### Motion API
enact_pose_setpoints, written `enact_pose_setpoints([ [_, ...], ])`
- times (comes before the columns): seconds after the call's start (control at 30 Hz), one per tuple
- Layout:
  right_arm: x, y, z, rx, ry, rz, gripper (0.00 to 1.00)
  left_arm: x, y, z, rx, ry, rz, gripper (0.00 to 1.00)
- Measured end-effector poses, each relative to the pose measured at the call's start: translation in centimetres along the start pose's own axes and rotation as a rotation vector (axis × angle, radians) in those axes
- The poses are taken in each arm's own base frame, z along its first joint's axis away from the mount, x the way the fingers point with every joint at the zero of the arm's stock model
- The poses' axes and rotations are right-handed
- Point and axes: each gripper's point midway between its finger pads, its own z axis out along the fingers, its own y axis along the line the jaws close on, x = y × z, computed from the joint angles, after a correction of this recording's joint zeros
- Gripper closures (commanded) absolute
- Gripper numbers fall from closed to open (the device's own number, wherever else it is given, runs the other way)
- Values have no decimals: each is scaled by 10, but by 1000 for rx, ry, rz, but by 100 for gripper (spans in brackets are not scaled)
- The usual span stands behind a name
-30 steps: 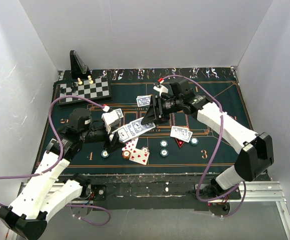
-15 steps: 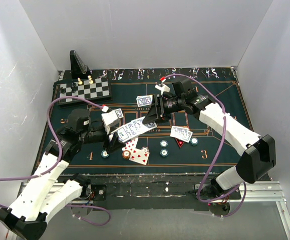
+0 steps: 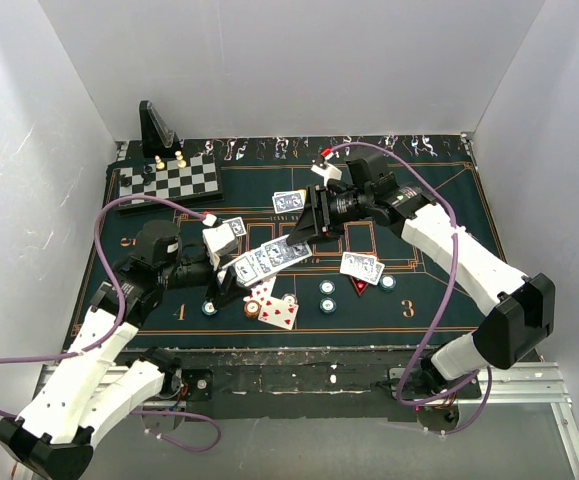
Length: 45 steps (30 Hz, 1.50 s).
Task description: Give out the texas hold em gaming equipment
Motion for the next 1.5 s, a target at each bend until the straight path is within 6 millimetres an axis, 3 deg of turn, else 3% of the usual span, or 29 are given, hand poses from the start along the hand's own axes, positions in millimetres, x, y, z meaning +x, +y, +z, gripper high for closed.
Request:
enact_pose_setpoints([
  [0.13,2,-3,-4,31,0,-10,51,0,0,0,0,-1,-3,100],
  [0.47,6,-10,-5,66,9,-15,67,-1,-1,-1,-1,-4,-3,100],
  [1.5,-1,3,-26,52,-47,-37,76,-1,-1,-3,-4,-11,-7,100],
])
